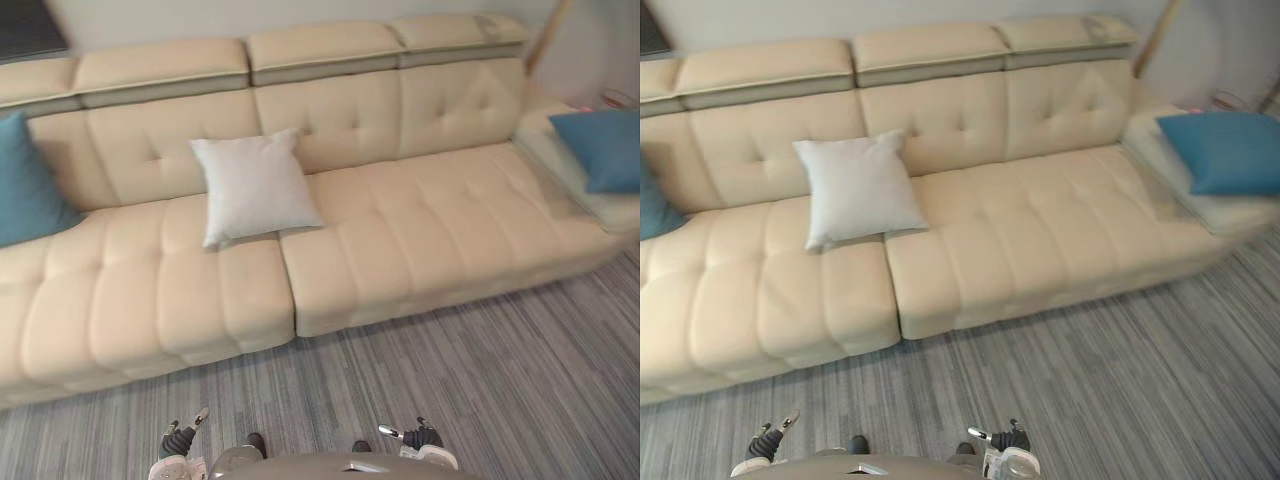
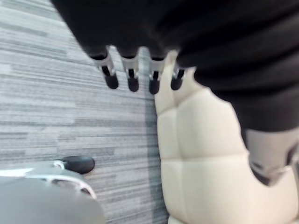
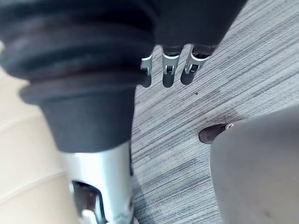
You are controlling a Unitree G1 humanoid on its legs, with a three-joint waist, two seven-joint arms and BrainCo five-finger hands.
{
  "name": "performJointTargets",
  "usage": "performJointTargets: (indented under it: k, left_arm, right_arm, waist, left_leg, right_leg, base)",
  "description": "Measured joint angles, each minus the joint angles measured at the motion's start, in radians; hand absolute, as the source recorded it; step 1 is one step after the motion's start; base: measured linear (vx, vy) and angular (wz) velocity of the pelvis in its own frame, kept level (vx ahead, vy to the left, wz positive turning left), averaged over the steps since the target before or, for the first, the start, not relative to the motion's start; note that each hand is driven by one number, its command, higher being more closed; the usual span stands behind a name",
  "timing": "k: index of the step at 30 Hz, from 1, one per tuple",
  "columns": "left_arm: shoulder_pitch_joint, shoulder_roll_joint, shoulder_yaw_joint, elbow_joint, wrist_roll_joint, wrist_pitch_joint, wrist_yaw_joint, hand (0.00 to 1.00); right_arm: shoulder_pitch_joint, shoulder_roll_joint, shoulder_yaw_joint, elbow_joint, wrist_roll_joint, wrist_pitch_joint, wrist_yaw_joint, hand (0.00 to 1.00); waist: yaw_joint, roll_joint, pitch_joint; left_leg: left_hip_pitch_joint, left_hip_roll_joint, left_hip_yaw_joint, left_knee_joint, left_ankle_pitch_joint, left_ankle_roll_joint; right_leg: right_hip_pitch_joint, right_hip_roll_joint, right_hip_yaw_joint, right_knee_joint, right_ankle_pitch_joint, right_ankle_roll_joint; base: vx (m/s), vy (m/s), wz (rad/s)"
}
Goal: Pick up cushions and gather them together orderly.
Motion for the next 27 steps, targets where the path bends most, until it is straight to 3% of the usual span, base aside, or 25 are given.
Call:
performJointTargets:
  k: [3,4,5,6,7,8,9,10,12,17,18,19,20,21,22,23,24,27]
  left_arm:
    - [-0.022,0.001,-0.026,0.002,0.008,0.000,-0.007,0.00]
    - [-0.026,0.002,-0.041,0.005,0.008,0.000,-0.007,0.00]
    - [-0.054,-0.006,-0.074,0.006,0.008,-0.001,-0.008,0.00]
    - [-0.062,-0.007,-0.082,0.006,0.008,-0.001,-0.008,0.00]
    - [-0.085,-0.009,-0.100,0.002,0.008,-0.001,-0.008,0.00]
    - [-0.090,-0.009,-0.107,-0.003,0.008,-0.001,-0.008,0.00]
    - [-0.094,-0.006,-0.118,-0.004,0.008,-0.001,-0.008,0.00]
    - [-0.093,-0.004,-0.118,-0.004,0.007,-0.001,-0.008,0.00]
    - [-0.096,0.003,-0.119,-0.002,0.006,0.000,-0.007,0.00]
    - [-0.099,-0.030,-0.127,-0.002,0.005,0.002,-0.008,0.00]
    - [-0.105,-0.024,-0.130,-0.001,0.005,0.002,-0.008,0.00]
    - [-0.109,-0.026,-0.130,0.000,0.005,0.003,-0.008,0.00]
    - [-0.108,-0.028,-0.140,-0.003,0.005,0.004,-0.009,0.00]
    - [-0.109,-0.027,-0.151,-0.003,0.005,0.004,-0.009,0.00]
    - [-0.105,-0.030,-0.154,-0.003,0.005,0.004,-0.010,0.00]
    - [-0.100,-0.033,-0.154,-0.003,0.005,0.005,-0.010,0.00]
    - [-0.093,-0.044,-0.154,-0.005,0.003,0.010,-0.014,0.00]
    - [-0.081,-0.038,-0.153,-0.013,-0.012,0.010,-0.015,0.00]
  right_arm:
    - [-0.038,-0.011,0.022,0.000,0.018,-0.001,0.000,0.00]
    - [-0.046,-0.016,0.032,0.000,0.019,-0.001,-0.001,0.00]
    - [-0.072,-0.032,0.062,-0.001,0.020,-0.002,0.000,0.00]
    - [-0.081,-0.032,0.062,-0.002,0.020,-0.002,-0.001,0.00]
    - [-0.095,-0.032,0.062,-0.002,0.020,0.000,0.000,0.00]
    - [-0.096,-0.033,0.062,-0.002,0.020,0.000,-0.001,0.00]
    - [-0.092,-0.041,0.072,-0.002,0.020,0.000,-0.001,0.00]
    - [-0.095,-0.048,0.094,-0.002,0.020,0.000,-0.002,0.00]
    - [-0.094,-0.059,0.121,-0.003,0.019,0.000,-0.003,0.00]
    - [-0.081,-0.088,0.125,-0.004,0.020,0.005,-0.009,0.00]
    - [-0.078,-0.083,0.123,-0.012,0.028,0.004,-0.009,0.00]
    - [-0.080,-0.085,0.119,-0.012,0.034,0.004,-0.009,0.00]
    - [-0.069,-0.090,0.122,-0.010,0.035,0.005,-0.010,0.00]
    - [-0.069,-0.096,0.130,-0.008,0.035,0.005,-0.010,0.00]
    - [-0.071,-0.100,0.135,-0.004,0.035,0.005,-0.010,0.00]
    - [-0.074,-0.104,0.136,0.001,0.035,0.005,-0.011,0.00]
    - [-0.075,-0.108,0.121,0.006,0.035,0.007,-0.011,0.00]
    - [-0.070,-0.116,0.094,0.032,0.035,0.011,-0.014,0.00]
  waist:
    - [-0.001,0.009,0.003]
    - [-0.001,0.012,0.005]
    - [-0.002,0.029,0.018]
    - [-0.008,0.039,0.024]
    - [-0.026,0.039,0.027]
    - [-0.028,0.044,0.031]
    - [-0.028,0.058,0.033]
    - [-0.022,0.064,0.036]
    - [-0.035,0.062,0.043]
    - [-0.042,0.104,0.046]
    - [-0.049,0.094,0.053]
    - [-0.054,0.096,0.058]
    - [-0.057,0.101,0.052]
    - [-0.052,0.100,0.055]
    - [-0.049,0.098,0.059]
    - [-0.048,0.095,0.064]
    - [-0.035,0.098,0.078]
    - [-0.017,0.090,0.087]
  left_leg:
    - [0.004,0.031,0.076,0.047,-0.069,0.000]
    - [0.002,0.033,0.087,0.050,-0.079,0.004]
    - [-0.004,0.057,0.152,0.057,-0.097,0.006]
    - [-0.004,0.060,0.183,0.057,-0.101,0.005]
    - [-0.004,0.067,0.264,0.056,-0.101,0.005]
    - [0.004,0.077,0.300,0.057,-0.101,0.004]
    - [0.020,0.096,0.376,0.057,-0.101,-0.003]
    - [0.033,0.104,0.427,0.059,-0.099,-0.009]
    - [0.055,0.102,0.454,0.057,-0.101,-0.025]
    - [0.105,0.110,0.460,-0.015,-0.120,-0.052]
    - [0.097,0.153,0.465,0.078,-0.161,-0.069]
    - [0.092,0.175,0.460,0.132,-0.176,-0.072]
    - [0.059,0.233,0.439,0.247,-0.190,-0.057]
    - [-0.003,0.301,0.397,0.428,-0.195,-0.036]
    - [-0.036,0.323,0.361,0.522,-0.204,-0.009]
    - [-0.060,0.323,0.314,0.574,-0.217,-0.004]
    - [-0.115,0.276,0.181,0.625,-0.244,-0.020]
    - [-0.170,0.206,0.085,0.577,-0.248,-0.026]
  right_leg:
    - [-0.084,0.050,0.102,-0.004,0.096,-0.021]
    - [-0.099,0.058,0.095,-0.012,0.123,-0.024]
    - [-0.123,0.074,0.034,-0.070,0.209,-0.059]
    - [-0.128,0.073,-0.020,-0.076,0.211,-0.078]
    - [-0.152,0.062,-0.236,-0.012,0.135,-0.108]
    - [-0.153,0.063,-0.329,0.013,0.095,-0.131]
    - [-0.141,0.061,-0.502,0.041,0.041,-0.153]
    - [-0.137,0.047,-0.598,0.047,0.022,-0.151]
    - [-0.135,0.043,-0.669,0.044,0.038,-0.138]
    - [-0.137,0.125,-0.571,0.024,0.009,-0.117]
    - [-0.156,0.110,-0.573,0.127,-0.043,-0.171]
    - [-0.157,0.117,-0.572,0.146,-0.061,-0.159]
    - [-0.153,0.140,-0.564,0.150,-0.077,-0.148]
    - [-0.142,0.159,-0.550,0.152,-0.088,-0.163]
    - [-0.134,0.169,-0.530,0.150,-0.089,-0.166]
    - [-0.126,0.175,-0.511,0.148,-0.092,-0.172]
    - [-0.090,0.176,-0.477,0.131,-0.091,-0.170]
    - [-0.051,0.169,-0.430,0.110,-0.093,-0.167]
  base:
    - [-0.06,0.009,-1.75]
    - [-0.11,0.016,-2.22]
    - [-0.09,-0.013,-1.59]
    - [-0.13,-0.035,-1.98]
    - [-0.13,-0.071,-1.30]
    - [-0.15,-0.091,-1.83]
    - [-0.15,-0.125,-1.77]
    - [-0.10,-0.128,-1.80]
    - [-0.04,-0.158,-1.24]
    - [-0.01,-0.097,-0.90]
    - [0.12,-0.086,-0.54]
    - [0.11,-0.089,-0.30]
    - [0.06,-0.111,-0.22]
    - [0.10,-0.132,-0.34]
    - [0.13,-0.114,-0.38]
    - [0.13,-0.053,-0.64]
    - [0.12,-0.010,-0.58]
    - [0.12,0.040,-0.51]
